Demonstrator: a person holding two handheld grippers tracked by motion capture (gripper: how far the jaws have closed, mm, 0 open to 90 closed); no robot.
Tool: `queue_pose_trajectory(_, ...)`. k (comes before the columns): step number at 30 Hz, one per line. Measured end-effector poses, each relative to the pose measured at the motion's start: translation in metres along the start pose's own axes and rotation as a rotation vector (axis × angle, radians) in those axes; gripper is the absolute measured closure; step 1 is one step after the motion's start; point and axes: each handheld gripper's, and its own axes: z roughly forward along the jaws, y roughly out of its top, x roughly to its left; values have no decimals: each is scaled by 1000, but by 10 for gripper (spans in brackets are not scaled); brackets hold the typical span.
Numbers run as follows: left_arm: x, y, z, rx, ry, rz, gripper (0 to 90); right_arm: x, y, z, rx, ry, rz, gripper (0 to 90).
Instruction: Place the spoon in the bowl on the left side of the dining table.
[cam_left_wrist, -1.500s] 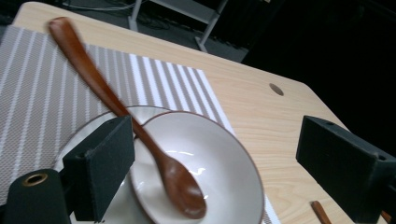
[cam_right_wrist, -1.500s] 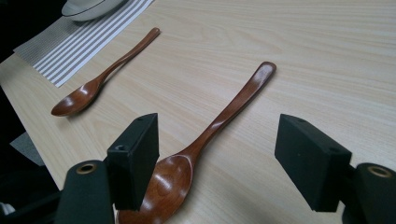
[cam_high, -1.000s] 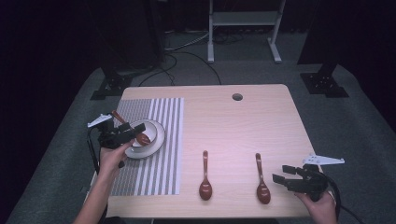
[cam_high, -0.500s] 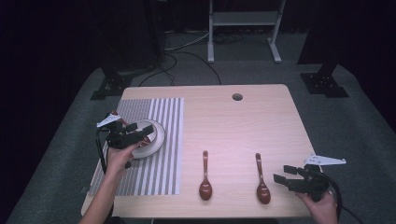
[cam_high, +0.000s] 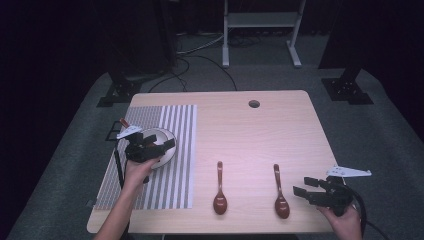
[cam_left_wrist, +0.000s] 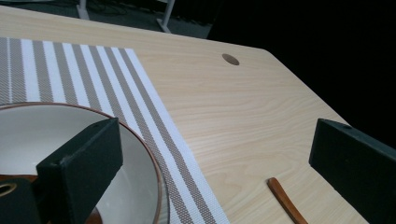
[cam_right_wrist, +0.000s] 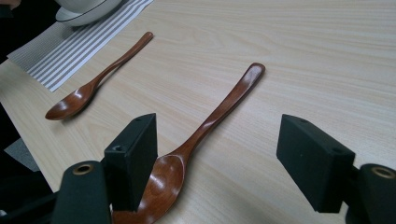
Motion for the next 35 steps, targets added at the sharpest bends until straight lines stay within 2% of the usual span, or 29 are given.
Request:
queue_pose_trajectory(8,-9,-6,7,16,-14,13,17,0,0,0,0,1,-1,275)
queue_pose_trajectory(19,-25,-17,18,49,-55,34,17,0,0,-1,-1,1,-1,275)
queue_pose_trajectory(23,-33,-24,20,72,-70,52,17,0,0,-1,0,0,-2,275)
queue_pose_trajectory(29,-41,-35,23,112,-92,55,17,0,-1,-1,2,2,-4,275)
queue_pose_trajectory(33,-45,-37,24,113,-99,64,17,0,-1,0,3,4,-3,275)
queue_pose_trajectory(35,-47,-41,23,95,-103,60,17,0,-1,1,5,3,-3,275)
